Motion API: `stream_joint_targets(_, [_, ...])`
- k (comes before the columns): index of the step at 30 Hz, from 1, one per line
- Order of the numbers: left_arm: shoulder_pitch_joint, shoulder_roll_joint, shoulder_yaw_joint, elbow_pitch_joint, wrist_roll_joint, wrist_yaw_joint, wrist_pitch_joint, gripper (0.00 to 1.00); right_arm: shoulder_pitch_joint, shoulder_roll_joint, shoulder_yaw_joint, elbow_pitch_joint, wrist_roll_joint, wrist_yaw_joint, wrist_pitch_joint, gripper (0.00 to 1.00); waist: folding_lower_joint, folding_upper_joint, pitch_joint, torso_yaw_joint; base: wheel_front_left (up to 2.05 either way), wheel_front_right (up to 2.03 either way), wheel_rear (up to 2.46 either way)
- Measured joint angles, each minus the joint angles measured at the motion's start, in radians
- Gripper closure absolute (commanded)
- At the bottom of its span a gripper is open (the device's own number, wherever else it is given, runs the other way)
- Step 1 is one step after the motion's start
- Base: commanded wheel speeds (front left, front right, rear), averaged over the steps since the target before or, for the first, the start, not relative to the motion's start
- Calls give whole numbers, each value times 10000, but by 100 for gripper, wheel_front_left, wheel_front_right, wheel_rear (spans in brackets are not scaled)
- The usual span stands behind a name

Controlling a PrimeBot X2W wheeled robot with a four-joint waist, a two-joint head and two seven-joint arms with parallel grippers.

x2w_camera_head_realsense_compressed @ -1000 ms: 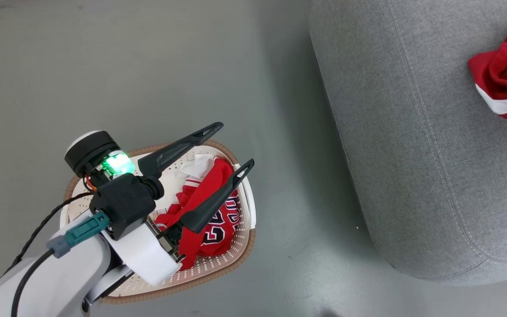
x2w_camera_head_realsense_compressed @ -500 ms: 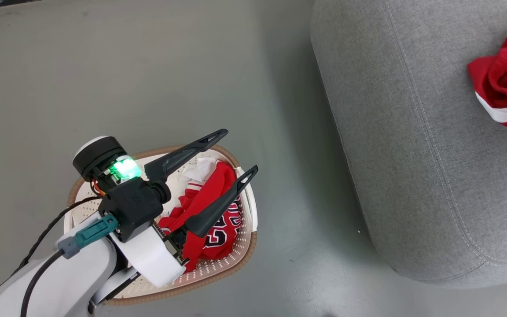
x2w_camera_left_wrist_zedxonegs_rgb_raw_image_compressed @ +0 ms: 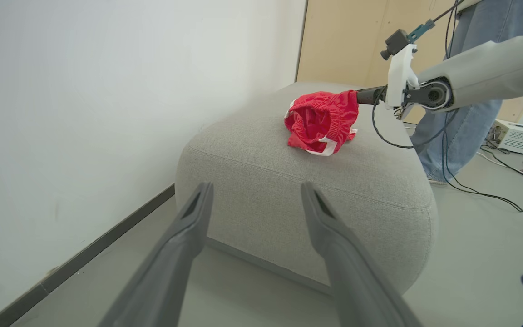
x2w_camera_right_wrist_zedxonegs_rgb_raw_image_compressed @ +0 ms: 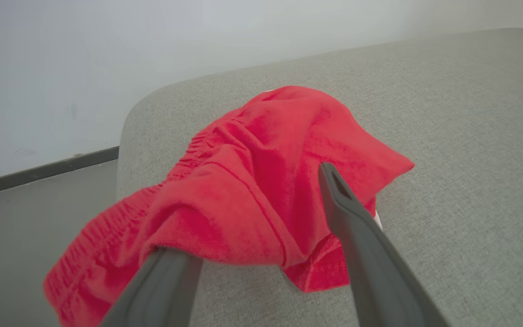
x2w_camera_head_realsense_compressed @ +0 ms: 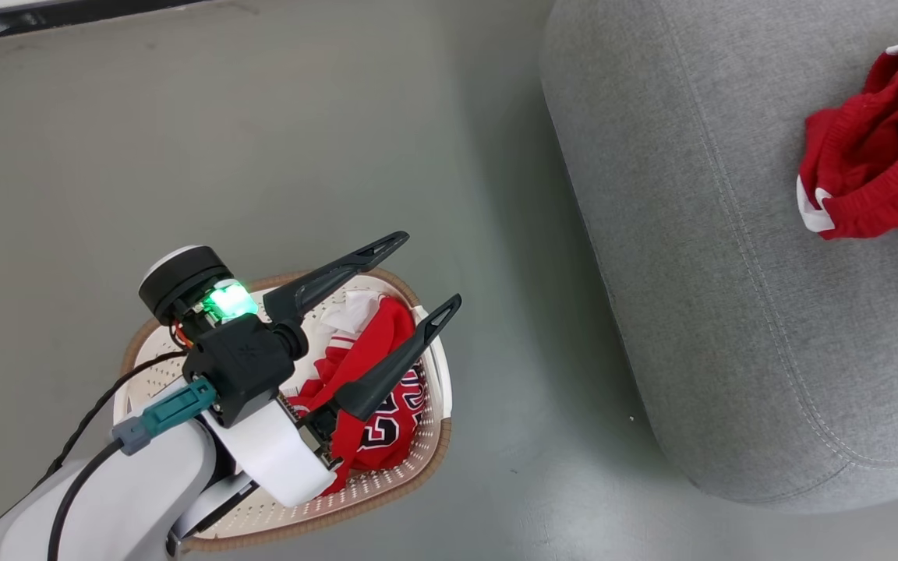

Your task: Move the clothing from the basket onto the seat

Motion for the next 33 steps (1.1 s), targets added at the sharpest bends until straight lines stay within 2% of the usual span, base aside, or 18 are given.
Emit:
stream_joint_targets(13, [143, -19, 15, 167, -73, -4, -115, 0, 1086, -79, 138, -318, 31, 0, -38, 0, 0, 0, -178, -391, 0, 0, 0])
stream_joint_targets(20, [187, -17, 73, 267, -82, -6, -121, 0, 1655, -40, 579, -744, 380, 0, 268, 0, 0, 0, -303, -619, 0, 0, 0])
stream_joint_targets(27, [367, 0, 142, 368, -88, -6, -132, 0, 2019, -27, 1014, -1507, 715, 0, 1083, 0, 0, 0, -494, -819, 0, 0, 0])
stream_joint_targets(33, [431, -25, 265, 424, -171, -4, -209, 0, 2000, -261, 1200, -2673, 970, 0, 1239, 0, 0, 0, -706, -933, 0, 0, 0])
